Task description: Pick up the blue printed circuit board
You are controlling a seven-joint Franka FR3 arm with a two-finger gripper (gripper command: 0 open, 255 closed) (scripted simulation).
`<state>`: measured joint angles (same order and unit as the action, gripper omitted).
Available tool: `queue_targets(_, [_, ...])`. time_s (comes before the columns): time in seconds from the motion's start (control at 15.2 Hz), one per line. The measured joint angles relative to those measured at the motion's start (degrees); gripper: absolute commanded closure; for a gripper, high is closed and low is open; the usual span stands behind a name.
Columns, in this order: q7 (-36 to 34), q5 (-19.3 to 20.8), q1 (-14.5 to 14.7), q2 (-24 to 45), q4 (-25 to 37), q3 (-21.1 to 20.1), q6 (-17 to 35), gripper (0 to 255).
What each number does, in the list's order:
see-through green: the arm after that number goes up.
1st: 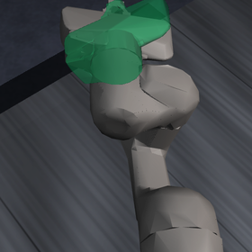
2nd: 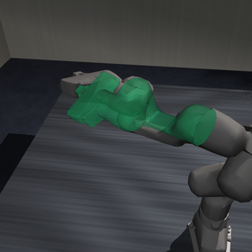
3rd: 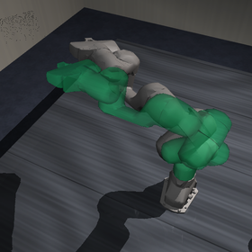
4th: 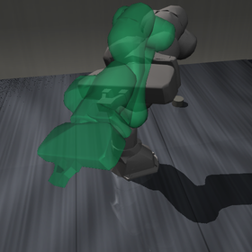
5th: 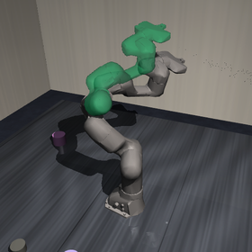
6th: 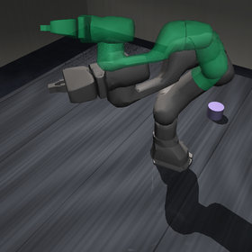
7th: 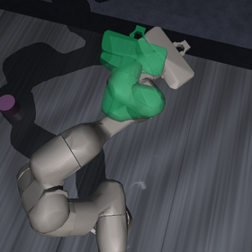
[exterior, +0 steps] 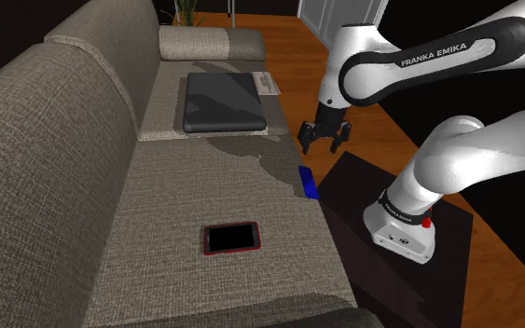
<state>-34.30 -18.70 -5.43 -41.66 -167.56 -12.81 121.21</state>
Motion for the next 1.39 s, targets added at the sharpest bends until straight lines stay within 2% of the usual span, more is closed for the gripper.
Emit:
queue_targets(0.33, [-9.70,-7.36,1.02,10.12,-3.18,-5.31,13.35,0])
queue_targets(0.86, [-9.15,-11.41,2.26,19.72,-4.82,-6.85,24.60,0])
queue_targets(0.92, [-9.05,-11.58,2.34,20.02,-4.92,-6.87,25.02,255])
queue_targets(1.39, [-8.90,-11.82,2.48,20.20,-5.03,-6.88,25.56,255])
